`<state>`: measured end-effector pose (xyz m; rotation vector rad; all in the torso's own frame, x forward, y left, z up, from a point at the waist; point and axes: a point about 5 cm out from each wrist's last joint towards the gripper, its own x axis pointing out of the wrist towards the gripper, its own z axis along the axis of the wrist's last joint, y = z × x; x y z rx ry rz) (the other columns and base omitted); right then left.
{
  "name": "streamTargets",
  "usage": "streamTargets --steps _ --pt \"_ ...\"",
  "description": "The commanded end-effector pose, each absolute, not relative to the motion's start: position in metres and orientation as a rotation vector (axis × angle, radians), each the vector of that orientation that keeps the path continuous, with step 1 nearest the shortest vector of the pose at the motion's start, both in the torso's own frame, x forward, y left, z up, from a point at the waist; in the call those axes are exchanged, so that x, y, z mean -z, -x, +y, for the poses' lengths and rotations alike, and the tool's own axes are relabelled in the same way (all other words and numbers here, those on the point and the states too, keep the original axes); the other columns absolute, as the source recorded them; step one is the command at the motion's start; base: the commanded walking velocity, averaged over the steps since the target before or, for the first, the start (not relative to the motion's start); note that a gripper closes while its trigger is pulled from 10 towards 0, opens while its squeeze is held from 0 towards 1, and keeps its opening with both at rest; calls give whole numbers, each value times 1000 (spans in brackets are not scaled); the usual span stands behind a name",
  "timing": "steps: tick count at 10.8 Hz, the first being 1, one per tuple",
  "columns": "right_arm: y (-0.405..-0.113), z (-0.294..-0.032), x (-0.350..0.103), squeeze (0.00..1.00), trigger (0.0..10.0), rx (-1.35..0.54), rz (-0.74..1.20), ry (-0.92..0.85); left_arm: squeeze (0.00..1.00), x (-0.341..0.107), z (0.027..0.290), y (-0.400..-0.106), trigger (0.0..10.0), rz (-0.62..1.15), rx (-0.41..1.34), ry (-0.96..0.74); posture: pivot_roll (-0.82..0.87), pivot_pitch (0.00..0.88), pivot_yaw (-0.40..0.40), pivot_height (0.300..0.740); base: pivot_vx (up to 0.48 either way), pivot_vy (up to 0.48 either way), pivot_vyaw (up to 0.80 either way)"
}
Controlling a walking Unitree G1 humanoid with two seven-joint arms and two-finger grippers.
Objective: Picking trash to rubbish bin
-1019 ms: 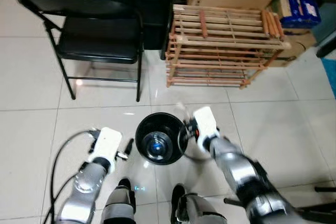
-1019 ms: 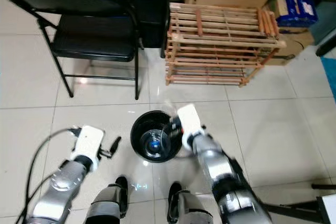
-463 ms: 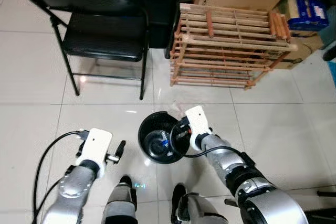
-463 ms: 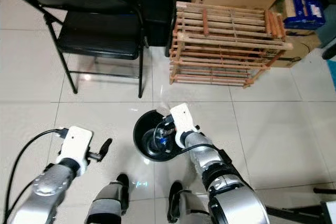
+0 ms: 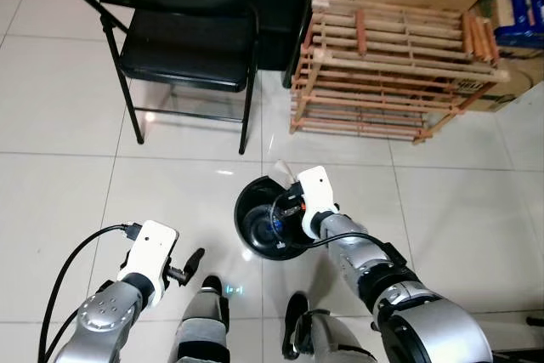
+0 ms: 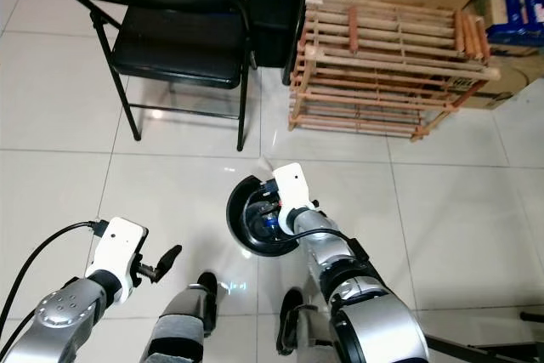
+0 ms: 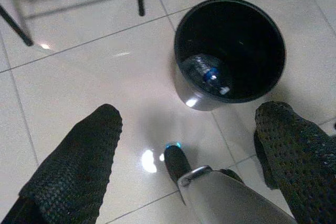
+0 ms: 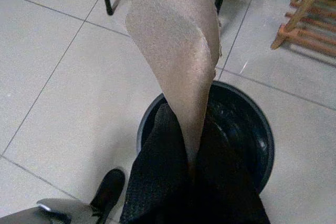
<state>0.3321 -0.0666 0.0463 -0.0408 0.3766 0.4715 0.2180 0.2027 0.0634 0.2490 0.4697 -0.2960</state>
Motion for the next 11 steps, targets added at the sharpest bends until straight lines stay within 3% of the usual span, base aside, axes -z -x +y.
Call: streamTargets --steps 1,7,8,11 --pt "-326 -71 -36 0 10000 -450 426 12 380 -60 199 -211 10000 481 332 -228 614 401 -113 740 0 0 0" --pt "-329 -67 -42 0 10000 -412 392 -94 259 -56 192 -208 10000 469 407 -182 604 412 -106 740 0 0 0" --pt "-331 -65 -45 961 10000 -410 382 -127 239 -56 193 -206 10000 473 409 -186 606 415 -102 740 0 0 0" --pt "-332 -64 -47 1000 10000 -407 371 -145 231 -59 191 -203 10000 472 417 -189 604 412 -100 740 0 0 0"
